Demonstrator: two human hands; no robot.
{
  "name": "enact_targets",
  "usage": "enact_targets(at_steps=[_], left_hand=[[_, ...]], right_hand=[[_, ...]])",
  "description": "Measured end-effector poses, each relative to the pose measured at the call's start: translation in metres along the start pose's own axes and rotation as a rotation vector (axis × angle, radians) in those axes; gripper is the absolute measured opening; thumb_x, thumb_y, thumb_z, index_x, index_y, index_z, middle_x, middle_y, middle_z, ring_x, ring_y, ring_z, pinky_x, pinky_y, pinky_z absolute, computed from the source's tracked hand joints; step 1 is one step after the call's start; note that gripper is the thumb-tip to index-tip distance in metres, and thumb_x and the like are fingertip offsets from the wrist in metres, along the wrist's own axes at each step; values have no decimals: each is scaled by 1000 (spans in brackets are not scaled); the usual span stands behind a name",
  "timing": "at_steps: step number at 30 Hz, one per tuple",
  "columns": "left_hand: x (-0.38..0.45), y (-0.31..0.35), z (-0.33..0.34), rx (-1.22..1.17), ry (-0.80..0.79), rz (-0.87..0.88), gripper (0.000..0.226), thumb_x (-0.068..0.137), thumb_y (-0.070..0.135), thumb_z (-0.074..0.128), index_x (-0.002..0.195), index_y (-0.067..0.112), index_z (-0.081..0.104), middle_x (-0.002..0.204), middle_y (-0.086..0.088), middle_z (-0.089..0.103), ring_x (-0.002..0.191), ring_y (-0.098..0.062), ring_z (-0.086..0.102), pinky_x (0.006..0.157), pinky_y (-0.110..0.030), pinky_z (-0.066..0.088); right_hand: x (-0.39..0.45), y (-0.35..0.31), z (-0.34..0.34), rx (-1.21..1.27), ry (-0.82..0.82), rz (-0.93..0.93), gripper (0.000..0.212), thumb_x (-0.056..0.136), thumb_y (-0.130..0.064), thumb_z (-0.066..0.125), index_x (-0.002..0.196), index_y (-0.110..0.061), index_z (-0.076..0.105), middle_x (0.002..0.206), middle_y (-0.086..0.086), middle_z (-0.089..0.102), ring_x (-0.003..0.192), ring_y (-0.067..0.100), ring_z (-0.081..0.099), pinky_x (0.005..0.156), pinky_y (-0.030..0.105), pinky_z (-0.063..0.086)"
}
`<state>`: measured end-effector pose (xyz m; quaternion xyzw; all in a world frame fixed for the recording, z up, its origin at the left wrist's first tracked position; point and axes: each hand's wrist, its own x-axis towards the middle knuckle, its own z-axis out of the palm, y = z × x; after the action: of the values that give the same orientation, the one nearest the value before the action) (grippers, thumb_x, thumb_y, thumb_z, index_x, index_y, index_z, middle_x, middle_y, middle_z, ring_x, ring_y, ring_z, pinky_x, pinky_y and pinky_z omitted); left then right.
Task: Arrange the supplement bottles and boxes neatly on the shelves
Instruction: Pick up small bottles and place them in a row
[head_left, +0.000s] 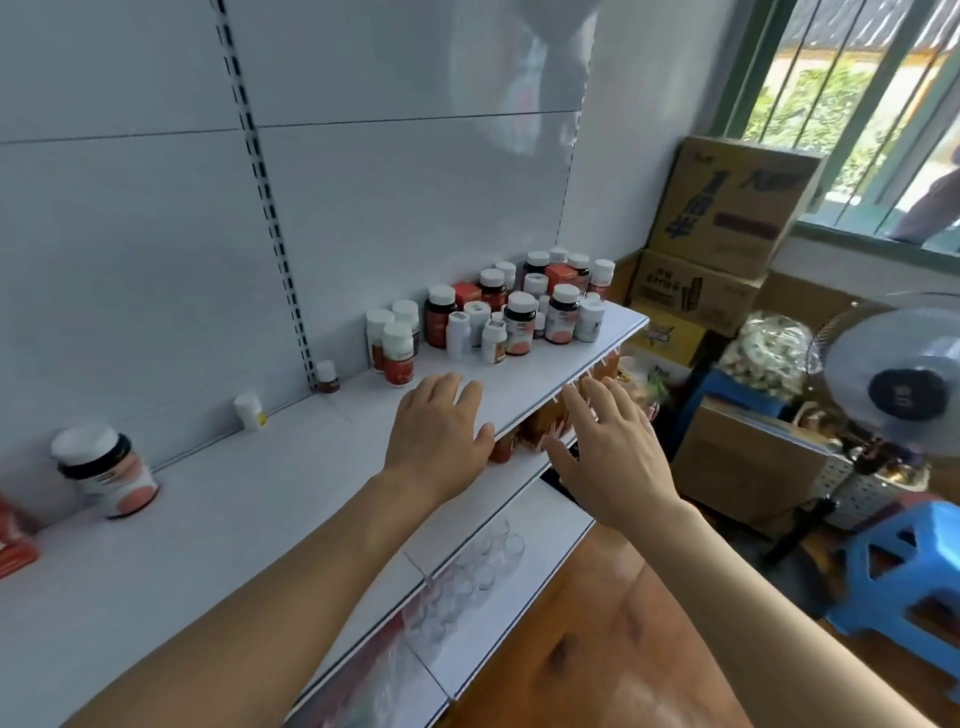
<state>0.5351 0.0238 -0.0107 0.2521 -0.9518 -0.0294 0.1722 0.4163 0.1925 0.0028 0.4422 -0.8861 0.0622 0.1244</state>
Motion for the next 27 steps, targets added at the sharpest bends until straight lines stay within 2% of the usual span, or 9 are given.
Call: enact_targets(at_steps=[7,14,19,27], left_hand=[[87,8,36,-4,0,-106,52,95,43,45,140,17,44,139,-5,50,126,-25,43,106,-39,38],[182,-1,91,-65,3,-190,49,94,40,46,138,19,45,131,-5,54,117,-27,48,98,-38,42],[227,-8,121,-113,-11,-244,44,93,37,52,135,23,47,131,-3,52,118,-27,46,95,-38,43],[261,-12,153,-67,-58,-348,43,93,36,54,133,22,47,131,0,50,115,-28,50,83,-39,50]], right_hand=[[98,52,34,67,-73,-117,65,98,-54,36,152,-20,23,159,8,22,149,29,10,121,46,17],[204,89,71,46,-59,-218,63,96,-50,43,149,-19,27,154,5,30,147,28,14,119,42,22],[264,105,93,87,-70,-293,61,97,-46,44,149,-18,30,153,4,33,147,27,15,119,43,24],[338,111,125,199,-72,-452,48,95,-26,49,141,-12,42,141,10,46,137,32,30,104,46,42]])
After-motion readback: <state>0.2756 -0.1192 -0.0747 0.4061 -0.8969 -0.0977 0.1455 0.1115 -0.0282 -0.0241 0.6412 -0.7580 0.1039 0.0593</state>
